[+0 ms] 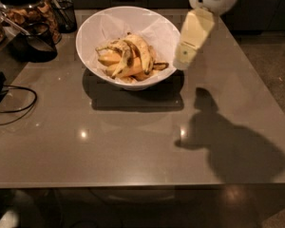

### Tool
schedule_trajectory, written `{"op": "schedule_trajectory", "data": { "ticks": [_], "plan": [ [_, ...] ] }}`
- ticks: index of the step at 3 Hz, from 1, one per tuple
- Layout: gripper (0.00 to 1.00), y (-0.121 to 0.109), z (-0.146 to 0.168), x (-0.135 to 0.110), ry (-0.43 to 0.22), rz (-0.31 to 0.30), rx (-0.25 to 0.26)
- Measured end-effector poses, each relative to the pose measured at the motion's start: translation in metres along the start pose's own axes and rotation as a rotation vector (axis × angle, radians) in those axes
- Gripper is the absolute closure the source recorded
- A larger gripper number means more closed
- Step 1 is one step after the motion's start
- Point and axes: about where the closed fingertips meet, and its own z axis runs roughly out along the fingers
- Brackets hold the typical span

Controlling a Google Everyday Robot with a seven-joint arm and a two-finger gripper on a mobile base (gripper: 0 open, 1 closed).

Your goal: Pick banana from white bowl

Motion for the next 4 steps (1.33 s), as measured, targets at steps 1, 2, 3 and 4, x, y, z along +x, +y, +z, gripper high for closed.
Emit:
{"op": "schedule_trajectory", "data": {
  "ticks": [1, 2, 3, 4],
  "plan": [
    [0.00, -0.020, 0.008, -0.026, -0.004, 0.081, -0.014],
    [0.00, -0.026, 0.007, -0.035, -0.035, 0.082, 0.007],
    [0.00, -0.029, 0.015, -0.051, -0.085, 0.098, -0.024],
    [0.00, -0.028, 0.020, -0.065, -0.114, 0.096, -0.054]
  ]
}}
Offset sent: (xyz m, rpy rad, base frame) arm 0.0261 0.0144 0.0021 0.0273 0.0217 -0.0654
